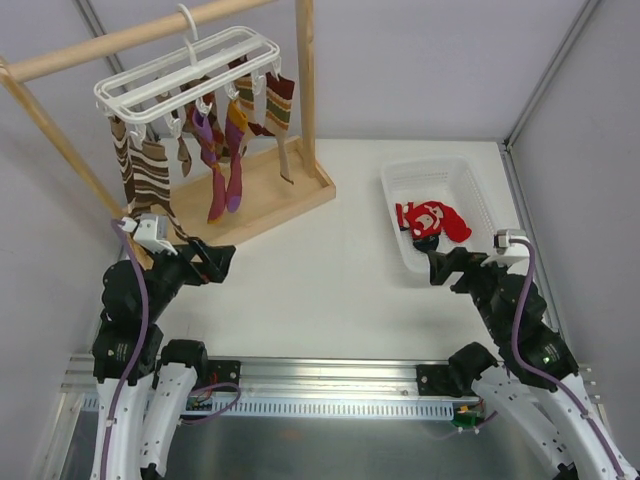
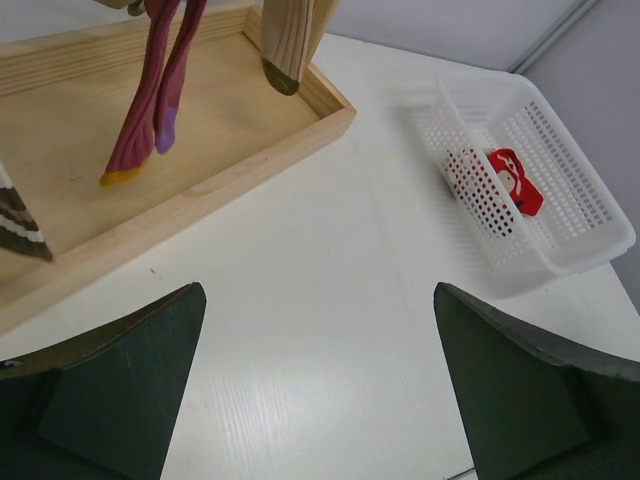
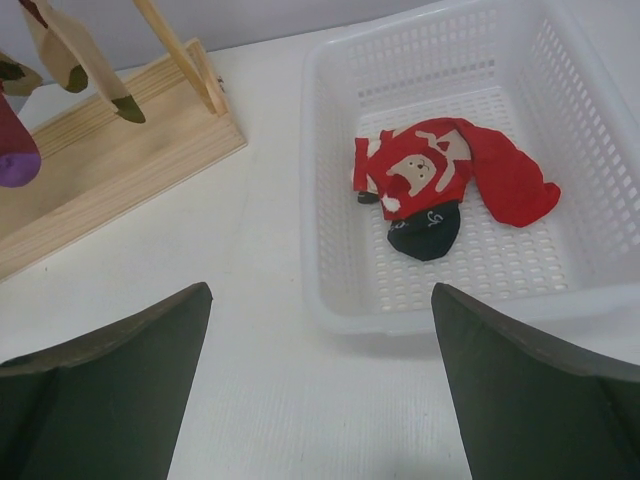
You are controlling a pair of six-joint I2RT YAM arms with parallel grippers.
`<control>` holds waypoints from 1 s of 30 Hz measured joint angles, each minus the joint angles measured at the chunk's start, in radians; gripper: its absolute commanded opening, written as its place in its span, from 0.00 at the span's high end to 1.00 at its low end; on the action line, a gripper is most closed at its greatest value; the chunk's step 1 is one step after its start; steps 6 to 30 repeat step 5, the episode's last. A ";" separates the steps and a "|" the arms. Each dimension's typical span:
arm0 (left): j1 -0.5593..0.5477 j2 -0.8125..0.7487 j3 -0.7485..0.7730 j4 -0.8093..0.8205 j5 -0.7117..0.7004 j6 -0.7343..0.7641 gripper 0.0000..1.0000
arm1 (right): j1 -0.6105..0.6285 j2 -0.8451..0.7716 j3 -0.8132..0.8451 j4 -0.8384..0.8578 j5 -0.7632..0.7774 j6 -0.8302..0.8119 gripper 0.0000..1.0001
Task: Clip the socks to the hanger
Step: Reset both arms
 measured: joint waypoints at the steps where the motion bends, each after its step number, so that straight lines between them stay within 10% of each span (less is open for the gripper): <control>1: 0.000 -0.003 -0.001 0.000 -0.002 0.000 0.01 | 0.000 0.000 0.000 -0.006 0.005 0.002 0.03; 30: 0.000 -0.011 -0.005 0.002 -0.016 0.000 0.01 | 0.000 -0.026 -0.019 -0.011 0.024 0.006 0.03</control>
